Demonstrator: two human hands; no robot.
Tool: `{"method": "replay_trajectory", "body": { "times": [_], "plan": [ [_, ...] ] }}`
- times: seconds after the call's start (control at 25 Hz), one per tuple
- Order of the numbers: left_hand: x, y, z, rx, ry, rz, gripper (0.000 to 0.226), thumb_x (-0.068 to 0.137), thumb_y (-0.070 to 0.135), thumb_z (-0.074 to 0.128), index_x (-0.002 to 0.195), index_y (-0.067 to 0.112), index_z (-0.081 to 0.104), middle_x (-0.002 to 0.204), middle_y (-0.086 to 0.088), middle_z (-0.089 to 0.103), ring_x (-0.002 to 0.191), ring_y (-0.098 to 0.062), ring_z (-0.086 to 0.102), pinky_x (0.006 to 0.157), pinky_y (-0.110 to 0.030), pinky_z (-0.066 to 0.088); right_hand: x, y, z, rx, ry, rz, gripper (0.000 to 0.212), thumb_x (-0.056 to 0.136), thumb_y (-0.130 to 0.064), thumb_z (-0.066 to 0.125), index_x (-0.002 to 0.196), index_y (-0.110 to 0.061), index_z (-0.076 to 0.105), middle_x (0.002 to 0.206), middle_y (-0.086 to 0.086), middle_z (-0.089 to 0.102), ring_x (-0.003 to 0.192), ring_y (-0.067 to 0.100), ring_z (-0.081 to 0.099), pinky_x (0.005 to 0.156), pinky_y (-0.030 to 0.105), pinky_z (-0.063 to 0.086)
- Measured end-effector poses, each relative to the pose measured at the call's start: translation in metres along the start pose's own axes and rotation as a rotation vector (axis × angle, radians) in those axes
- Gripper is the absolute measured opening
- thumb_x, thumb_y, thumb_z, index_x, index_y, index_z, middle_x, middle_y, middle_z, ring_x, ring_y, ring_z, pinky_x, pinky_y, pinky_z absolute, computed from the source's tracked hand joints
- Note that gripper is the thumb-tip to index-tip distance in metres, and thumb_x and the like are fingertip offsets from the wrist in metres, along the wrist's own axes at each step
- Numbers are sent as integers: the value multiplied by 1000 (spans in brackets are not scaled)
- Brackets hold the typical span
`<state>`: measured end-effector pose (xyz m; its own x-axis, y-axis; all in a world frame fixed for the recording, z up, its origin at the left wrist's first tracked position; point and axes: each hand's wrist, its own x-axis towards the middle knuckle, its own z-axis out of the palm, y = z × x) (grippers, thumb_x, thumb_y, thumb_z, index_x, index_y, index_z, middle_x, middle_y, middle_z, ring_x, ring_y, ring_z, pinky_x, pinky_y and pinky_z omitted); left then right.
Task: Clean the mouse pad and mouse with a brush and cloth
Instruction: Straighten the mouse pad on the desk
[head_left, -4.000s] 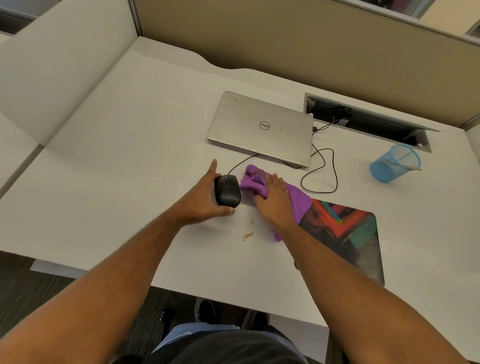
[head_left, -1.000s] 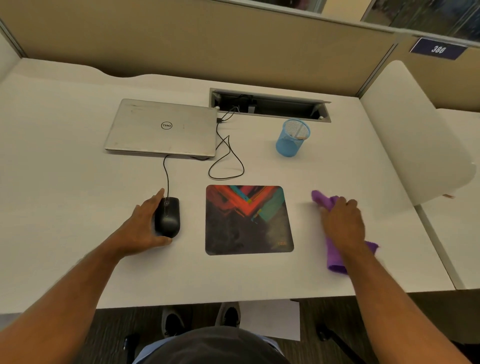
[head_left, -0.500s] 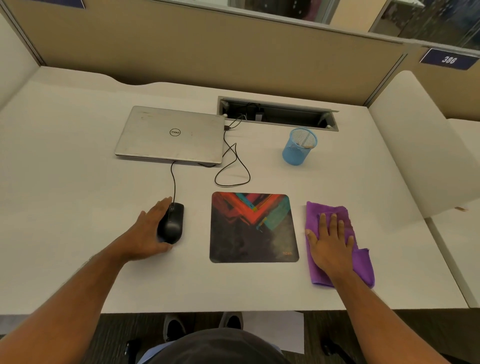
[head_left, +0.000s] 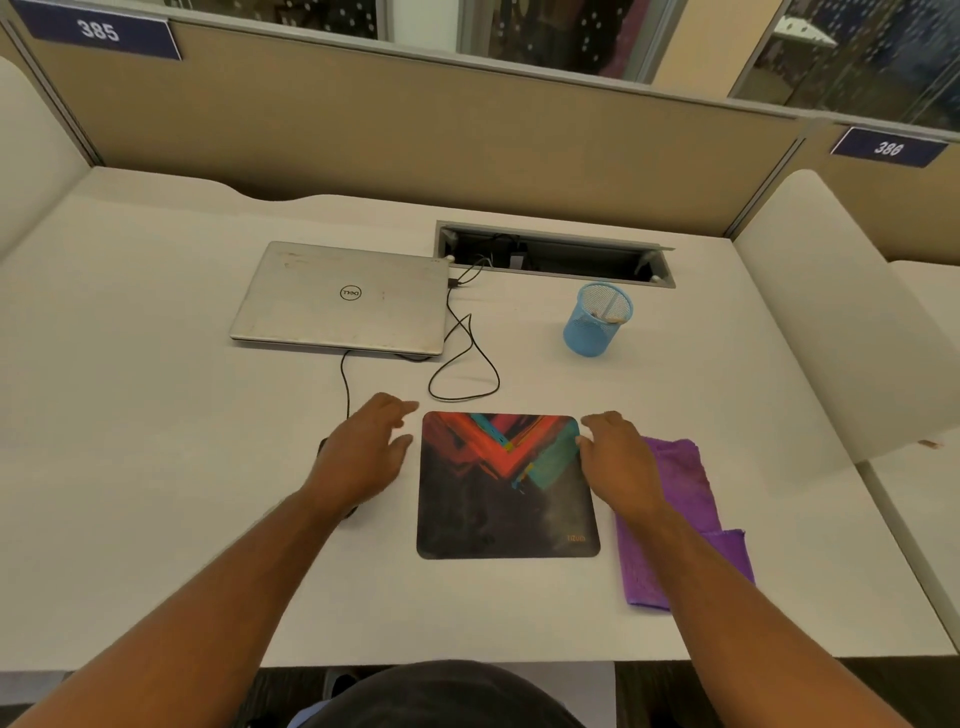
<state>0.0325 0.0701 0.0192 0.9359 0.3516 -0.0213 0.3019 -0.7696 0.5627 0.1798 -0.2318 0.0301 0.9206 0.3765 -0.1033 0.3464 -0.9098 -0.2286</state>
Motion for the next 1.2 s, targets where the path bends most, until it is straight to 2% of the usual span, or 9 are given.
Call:
{"method": "replay_trajectory", "body": {
  "times": [0.08, 0.2, 0.4, 0.56, 0.68, 0.88, 1.0, 1.2],
  "plan": [
    [15, 12, 13, 6, -38, -49, 41, 95, 30, 64, 136, 28, 56, 133, 4, 56, 108, -12, 61, 96, -30, 48, 14, -8, 3, 22, -58, -18, 37, 106, -23, 48, 140, -10, 56, 139, 13, 57, 125, 31, 54, 103, 42, 45],
    [33, 17, 31, 76, -79, -118, 28, 98, 29, 59, 125, 21, 60, 123, -1, 56, 103, -16, 60, 87, -25, 43, 27, -10, 8, 20, -92, -15, 37, 107, -19, 45, 141, -11, 56, 139, 14, 55, 126, 30, 51, 104, 41, 45],
    [51, 17, 47, 170, -55, -152, 8, 97, 23, 57, 102, 19, 62, 104, -2, 55, 85, -14, 57, 78, -27, 50, 43, -7, 15, 16, -34, 12, 25, 105, -19, 50, 122, -13, 67, 119, 9, 60, 109, 24, 56, 91, 35, 50],
    [61, 16, 56, 130, -37, -181, 3, 96, 25, 61, 95, 24, 58, 90, 5, 52, 76, -9, 55, 72, -23, 44, 56, -6, 14, 81, -66, 76, 11, 101, -17, 58, 107, -12, 67, 107, 7, 61, 97, 23, 59, 81, 32, 48],
    [73, 12, 56, 152, -59, -208, 13, 92, 19, 65, 89, 25, 53, 90, 3, 56, 72, -9, 53, 71, -22, 43, 69, -2, 12, 114, -111, 118, 9, 96, -9, 58, 96, -11, 67, 100, 7, 62, 91, 24, 62, 74, 29, 44],
    [95, 16, 59, 199, -58, -172, 16, 89, 16, 66, 102, 19, 58, 99, 0, 56, 79, -11, 52, 76, -25, 48, 89, -1, 11, 87, -151, 148, 13, 97, -10, 53, 103, -9, 65, 103, 9, 61, 92, 23, 61, 83, 34, 53],
    [108, 19, 60, 200, -42, -145, 20, 91, 13, 62, 110, 16, 58, 106, -4, 57, 89, -18, 58, 83, -31, 53, 103, 1, 10, 97, -127, 154, 13, 96, -9, 52, 101, -8, 64, 103, 10, 60, 91, 25, 60, 81, 36, 52],
    [123, 27, 62, 199, -24, -103, 25, 95, 16, 60, 119, 13, 55, 113, -7, 58, 96, -21, 61, 87, -32, 52, 122, 3, 9, 98, -108, 183, 13, 97, -10, 53, 106, -7, 62, 106, 12, 60, 93, 25, 60, 78, 33, 47]
  ]
}}
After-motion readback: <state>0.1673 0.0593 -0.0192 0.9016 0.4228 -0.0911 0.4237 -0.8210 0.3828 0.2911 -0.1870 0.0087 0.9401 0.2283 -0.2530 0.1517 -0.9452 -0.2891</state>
